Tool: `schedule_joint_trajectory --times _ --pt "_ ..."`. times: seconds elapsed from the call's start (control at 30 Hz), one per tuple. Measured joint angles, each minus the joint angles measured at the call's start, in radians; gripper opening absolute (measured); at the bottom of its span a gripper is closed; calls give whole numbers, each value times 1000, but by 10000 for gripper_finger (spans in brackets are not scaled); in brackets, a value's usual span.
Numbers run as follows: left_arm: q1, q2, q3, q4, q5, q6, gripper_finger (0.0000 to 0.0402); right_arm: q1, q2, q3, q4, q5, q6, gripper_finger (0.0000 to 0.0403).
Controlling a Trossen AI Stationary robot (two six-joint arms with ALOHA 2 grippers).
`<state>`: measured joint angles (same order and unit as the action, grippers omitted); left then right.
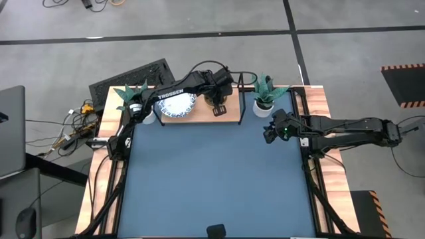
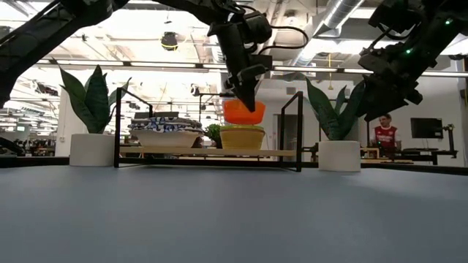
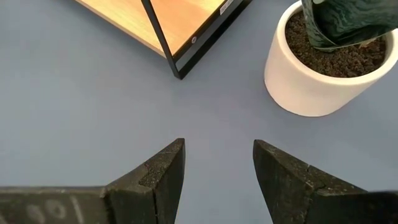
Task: Place and stack bowls onto a shelf
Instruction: Stack the orange bowl on top of the green bowl
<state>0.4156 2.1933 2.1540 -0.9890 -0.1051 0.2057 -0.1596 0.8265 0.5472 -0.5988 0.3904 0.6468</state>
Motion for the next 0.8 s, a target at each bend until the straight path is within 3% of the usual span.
schedule_joint_trajectory --times 0.33,0.8 --pt "2 0 0 6 5 20 6 0 0 0 -1 -8 0 215" --pt "2 0 0 5 -103 37 127 0 0 0 -1 -27 0 215"
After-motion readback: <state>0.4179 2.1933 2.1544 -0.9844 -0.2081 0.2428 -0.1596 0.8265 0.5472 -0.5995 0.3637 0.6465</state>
